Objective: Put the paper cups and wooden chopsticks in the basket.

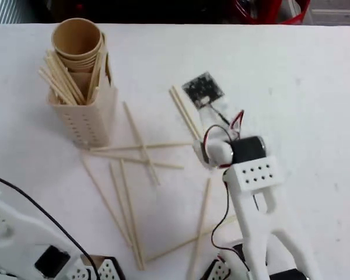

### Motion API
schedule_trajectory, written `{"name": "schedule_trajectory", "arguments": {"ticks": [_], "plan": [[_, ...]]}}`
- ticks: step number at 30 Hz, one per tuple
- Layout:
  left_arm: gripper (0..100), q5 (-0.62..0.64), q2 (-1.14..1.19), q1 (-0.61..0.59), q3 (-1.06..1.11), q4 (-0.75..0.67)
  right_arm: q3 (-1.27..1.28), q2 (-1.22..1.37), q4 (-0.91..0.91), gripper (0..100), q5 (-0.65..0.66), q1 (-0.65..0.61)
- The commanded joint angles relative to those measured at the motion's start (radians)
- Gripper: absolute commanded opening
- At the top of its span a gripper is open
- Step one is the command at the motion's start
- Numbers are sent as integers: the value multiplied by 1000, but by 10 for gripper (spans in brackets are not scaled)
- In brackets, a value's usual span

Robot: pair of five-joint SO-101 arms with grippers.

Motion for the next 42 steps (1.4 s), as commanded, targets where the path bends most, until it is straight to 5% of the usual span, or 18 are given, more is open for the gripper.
{"name": "schedule_trajectory", "arguments": {"ticks": [1, 13, 21, 26, 32, 42], "plan": [[244, -17, -196, 15, 11, 192, 135, -25, -12, 19, 118, 8], [245, -44, -401, -76, 5, 313, 218, 278, -87, 206, 21, 7], [245, -44, -401, -104, 12, 256, 209, 499, -170, 195, -8, 7], [245, -44, -401, -104, 11, 256, 201, 484, -170, 7, -15, 8], [245, -44, -401, -104, 11, 256, 193, 476, -170, 19, -18, 61], [244, -44, -401, -99, 11, 256, 178, 85, -76, 16, -114, 147]]}}
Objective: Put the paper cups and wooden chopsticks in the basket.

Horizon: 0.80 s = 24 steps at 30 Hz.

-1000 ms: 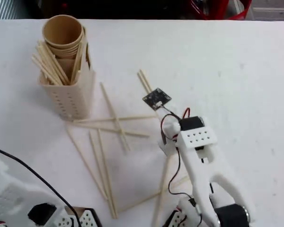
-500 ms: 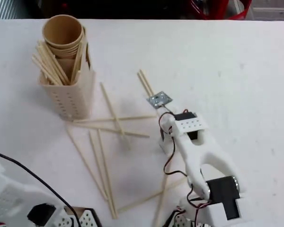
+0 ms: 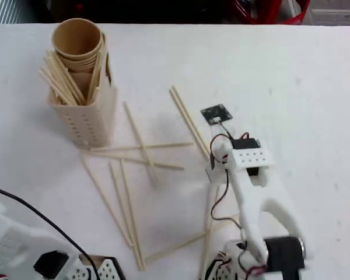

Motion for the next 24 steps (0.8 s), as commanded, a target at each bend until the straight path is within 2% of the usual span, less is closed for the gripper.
{"name": "schedule_trajectory", "arguments": {"ticks": [1, 6, 11, 18, 24], "plan": [[244, -5, -62, -5, -9, -23, -25, -240, 50, 15, -35, 18], [244, -6, -62, -8, -9, -23, -155, -326, 54, 15, -40, 97], [243, -6, -62, -8, -8, -23, -448, -159, 58, 15, -40, 145], [243, -5, -62, -4, -8, -23, -885, 209, 108, 15, -54, -4], [243, -6, -68, -10, -17, -37, -1192, 208, 243, 15, -133, -38]]}}
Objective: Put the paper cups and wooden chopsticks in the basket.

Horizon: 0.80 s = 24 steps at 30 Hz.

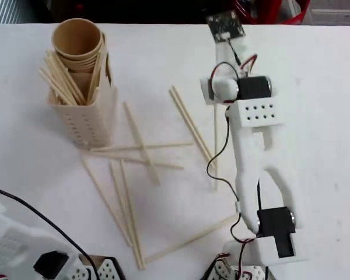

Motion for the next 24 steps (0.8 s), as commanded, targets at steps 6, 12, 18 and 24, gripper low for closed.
{"name": "schedule_trajectory", "arguments": {"ticks": [6, 12, 18, 24], "plan": [[243, -5, -62, -5, -8, -52, -405, -104, 168, 15, -63, -58], [242, -5, -62, -8, -8, -52, -509, -183, 81, 15, -204, -120], [242, -6, -62, -10, -8, -51, -687, -185, -53, 15, -242, -268], [242, -6, -62, -7, -11, -54, -712, -91, -176, 15, -241, -349]]}}
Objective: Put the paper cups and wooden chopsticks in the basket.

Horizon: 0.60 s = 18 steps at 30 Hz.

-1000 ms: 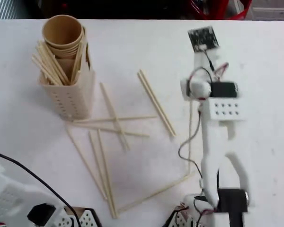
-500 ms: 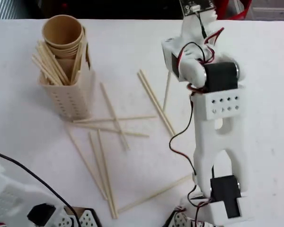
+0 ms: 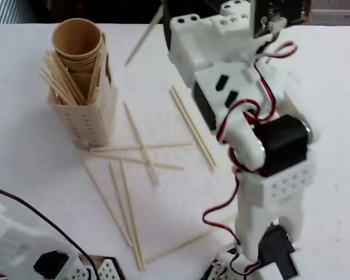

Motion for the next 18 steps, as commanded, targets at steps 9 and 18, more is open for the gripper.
{"name": "schedule_trajectory", "arguments": {"ticks": [9, 18], "plan": [[242, -6, -62, -4, -8, -21, -34, 39, -58, 15, -5, -177], [242, -6, -62, -10, -8, -15, 49, 128, -88, 16, -5, -226]]}}
